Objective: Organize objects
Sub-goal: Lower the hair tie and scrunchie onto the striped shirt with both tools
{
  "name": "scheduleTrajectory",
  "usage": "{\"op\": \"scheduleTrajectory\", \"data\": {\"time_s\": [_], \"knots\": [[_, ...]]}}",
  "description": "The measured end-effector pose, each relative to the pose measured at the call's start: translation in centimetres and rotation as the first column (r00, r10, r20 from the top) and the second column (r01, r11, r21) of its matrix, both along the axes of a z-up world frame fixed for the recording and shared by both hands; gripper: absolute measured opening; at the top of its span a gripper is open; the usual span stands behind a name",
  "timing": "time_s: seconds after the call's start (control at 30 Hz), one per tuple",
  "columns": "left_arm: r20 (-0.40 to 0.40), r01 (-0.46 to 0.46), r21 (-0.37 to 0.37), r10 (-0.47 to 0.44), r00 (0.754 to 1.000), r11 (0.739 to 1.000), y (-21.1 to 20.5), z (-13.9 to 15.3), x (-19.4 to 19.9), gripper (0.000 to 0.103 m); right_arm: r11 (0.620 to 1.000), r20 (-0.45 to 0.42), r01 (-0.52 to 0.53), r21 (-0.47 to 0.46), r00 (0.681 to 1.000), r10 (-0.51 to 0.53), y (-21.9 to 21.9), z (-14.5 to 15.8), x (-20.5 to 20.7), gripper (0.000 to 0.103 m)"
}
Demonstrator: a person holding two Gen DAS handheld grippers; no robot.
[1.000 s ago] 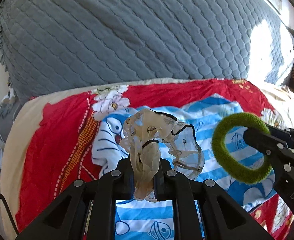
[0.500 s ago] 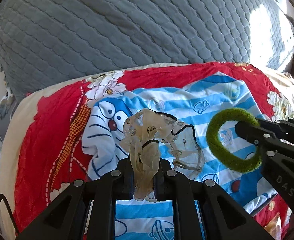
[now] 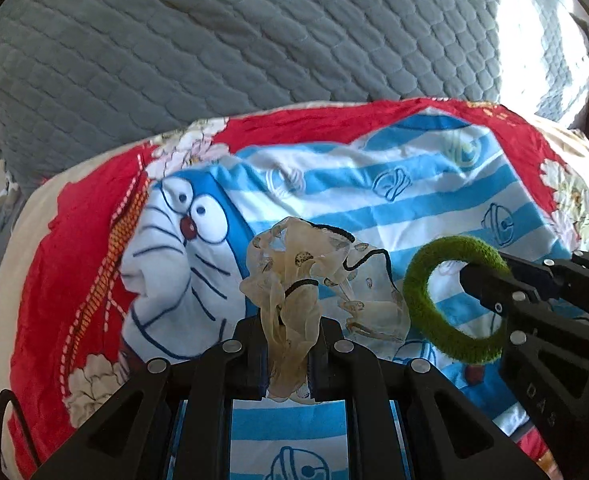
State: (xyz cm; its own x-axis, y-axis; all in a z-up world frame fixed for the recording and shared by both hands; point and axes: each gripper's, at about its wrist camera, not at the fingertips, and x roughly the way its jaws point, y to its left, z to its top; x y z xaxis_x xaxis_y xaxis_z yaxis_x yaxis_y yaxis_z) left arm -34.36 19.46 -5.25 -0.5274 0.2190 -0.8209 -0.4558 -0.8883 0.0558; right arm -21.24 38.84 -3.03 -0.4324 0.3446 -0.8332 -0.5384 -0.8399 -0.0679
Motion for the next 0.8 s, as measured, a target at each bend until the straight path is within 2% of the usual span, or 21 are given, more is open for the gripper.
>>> {"op": "scheduleTrajectory", "data": {"time_s": [0.17, 0.23, 0.3, 0.43, 0.57, 0.7, 0.8], "knots": [[0.001, -0.007, -0.032, 0.007, 1.0, 0.999, -0.2, -1.6, 0.2, 0.015, 1.0, 0.038, -0.001, 0.013, 0.999, 0.001, -0.4, -1.4, -0.2, 0.014], [0.003, -0.021, -0.031, 0.021, 1.0, 0.999, -0.5, -2.0, 0.2, 0.018, 1.0, 0.051, -0.003, 0.031, 0.999, 0.001, -0.5, -1.8, -0.2, 0.014], [0.01, -0.023, -0.028, 0.024, 1.0, 0.999, -0.7, -2.2, 0.2, 0.025, 0.999, 0.062, -0.003, 0.047, 0.998, 0.0, -0.7, -2.2, -0.3, 0.014], [0.0, -0.014, -0.042, 0.014, 1.0, 0.999, -0.7, -2.4, 0.4, 0.027, 0.999, 0.071, 0.024, 0.023, 0.997, -0.026, -0.3, -2.9, -0.2, 0.014], [0.005, -0.027, -0.049, 0.027, 1.0, 0.998, -1.1, -2.5, 0.4, 0.036, 0.999, 0.075, 0.036, 0.019, 0.996, -0.037, -0.1, -3.1, -0.1, 0.014], [0.014, -0.038, -0.048, 0.039, 0.999, 0.998, -1.6, -2.4, 0.3, 0.051, 0.999, 0.081, 0.036, 0.036, 0.996, -0.039, -0.2, -2.9, 0.1, 0.014], [0.016, -0.05, -0.048, 0.051, 0.999, 0.998, -2.1, -2.2, 0.3, 0.058, 0.998, 0.08, 0.033, 0.044, 0.996, -0.036, -0.3, -2.5, 0.4, 0.016]]}}
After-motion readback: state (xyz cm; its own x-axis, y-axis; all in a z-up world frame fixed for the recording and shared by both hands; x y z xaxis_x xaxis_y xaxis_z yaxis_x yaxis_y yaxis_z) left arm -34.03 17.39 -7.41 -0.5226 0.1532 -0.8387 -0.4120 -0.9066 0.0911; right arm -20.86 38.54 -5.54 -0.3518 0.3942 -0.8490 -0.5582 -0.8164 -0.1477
